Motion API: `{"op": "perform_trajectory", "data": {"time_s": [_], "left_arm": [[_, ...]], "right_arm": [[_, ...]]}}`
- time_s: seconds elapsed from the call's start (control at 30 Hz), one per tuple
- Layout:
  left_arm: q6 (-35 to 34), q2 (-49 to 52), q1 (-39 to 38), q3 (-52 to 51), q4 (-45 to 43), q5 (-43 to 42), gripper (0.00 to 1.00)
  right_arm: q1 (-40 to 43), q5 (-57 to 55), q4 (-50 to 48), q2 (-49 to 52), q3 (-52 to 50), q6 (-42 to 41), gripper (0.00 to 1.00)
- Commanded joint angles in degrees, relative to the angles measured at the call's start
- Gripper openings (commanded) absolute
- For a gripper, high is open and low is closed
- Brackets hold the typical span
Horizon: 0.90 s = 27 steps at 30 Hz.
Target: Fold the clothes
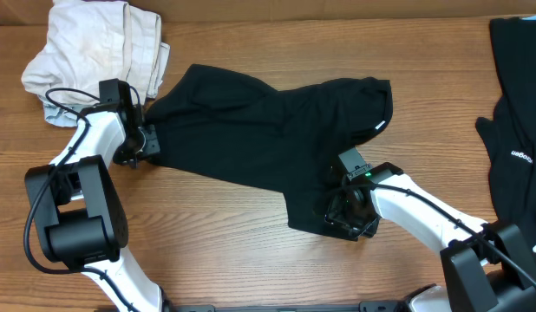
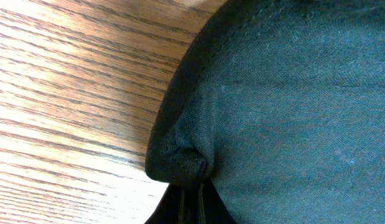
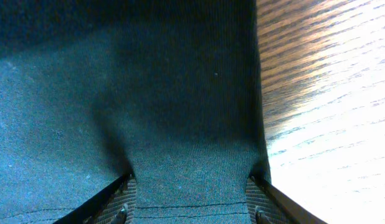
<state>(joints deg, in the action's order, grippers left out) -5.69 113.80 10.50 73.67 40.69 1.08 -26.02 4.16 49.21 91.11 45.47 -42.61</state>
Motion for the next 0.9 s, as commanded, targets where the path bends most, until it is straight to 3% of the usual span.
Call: {"op": "perform_trajectory", "data": {"time_s": [0.0,0.43,0.87], "left_arm": [[-0.8,2.7,-0.5,-0.6,-0.4,-2.2,0.04],[-0.8,2.7,-0.5,-0.6,-0.5,-2.2,0.04],[-0.8,2.7,-0.5,-0.6,-0.2,-2.2,0.04]], "right_arm": [[-0.2,-2.8,1.8,0.2,2.3,0.1,0.61],[-0.2,-3.9,6.3,0.0,3.6,1.0,0.63],[-0.2,5.2,-1.4,0.0,-4.9,0.9,0.57]]}}
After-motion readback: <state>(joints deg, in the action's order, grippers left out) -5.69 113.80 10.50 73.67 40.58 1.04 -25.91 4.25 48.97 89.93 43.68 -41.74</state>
